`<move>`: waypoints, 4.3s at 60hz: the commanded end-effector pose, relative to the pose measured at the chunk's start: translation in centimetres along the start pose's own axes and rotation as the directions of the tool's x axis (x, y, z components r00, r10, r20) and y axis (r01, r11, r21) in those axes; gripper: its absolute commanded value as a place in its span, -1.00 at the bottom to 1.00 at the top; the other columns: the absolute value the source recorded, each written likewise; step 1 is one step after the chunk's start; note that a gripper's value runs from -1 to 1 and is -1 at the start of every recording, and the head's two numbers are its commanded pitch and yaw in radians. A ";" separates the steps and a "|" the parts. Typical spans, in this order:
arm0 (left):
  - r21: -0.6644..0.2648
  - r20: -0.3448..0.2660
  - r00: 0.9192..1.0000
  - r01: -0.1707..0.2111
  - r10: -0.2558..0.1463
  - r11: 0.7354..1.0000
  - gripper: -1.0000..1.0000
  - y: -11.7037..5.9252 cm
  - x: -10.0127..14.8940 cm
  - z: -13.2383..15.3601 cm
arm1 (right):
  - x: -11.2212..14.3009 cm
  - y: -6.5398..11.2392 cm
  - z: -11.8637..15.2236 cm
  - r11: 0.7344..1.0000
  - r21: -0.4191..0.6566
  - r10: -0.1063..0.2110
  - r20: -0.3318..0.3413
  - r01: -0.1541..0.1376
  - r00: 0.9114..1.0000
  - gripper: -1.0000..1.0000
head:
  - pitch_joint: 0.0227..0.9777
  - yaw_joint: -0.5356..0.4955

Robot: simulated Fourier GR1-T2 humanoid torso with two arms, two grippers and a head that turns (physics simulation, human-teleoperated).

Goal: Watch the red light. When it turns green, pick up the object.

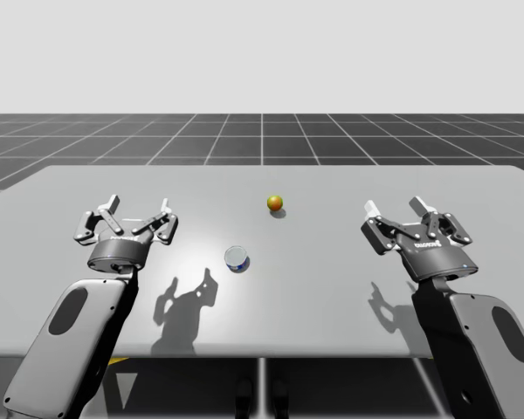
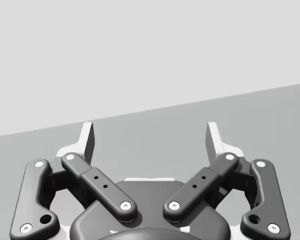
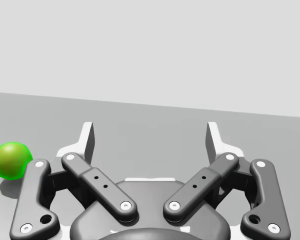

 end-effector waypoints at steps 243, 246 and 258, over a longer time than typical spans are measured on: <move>-0.720 -0.415 0.891 -0.198 -0.184 0.665 1.00 -12.8 -7.7 3.3 | -0.3 -0.1 0.1 0.998 -0.043 0.057 0.014 -0.056 0.998 -1.00 | -0.09 0.32; -0.720 -0.416 0.890 -0.198 -0.186 0.665 1.00 -12.8 -7.7 3.3 | -0.3 -0.1 0.1 0.997 -0.044 0.057 0.014 -0.057 0.998 -1.00 | -0.13 0.32; -0.688 -0.391 0.913 -0.204 -0.118 0.697 1.00 -12.7 -6.1 2.8 | -0.4 -0.2 -0.1 0.998 -0.042 0.056 0.011 -0.056 0.998 -1.00 | -0.13 0.33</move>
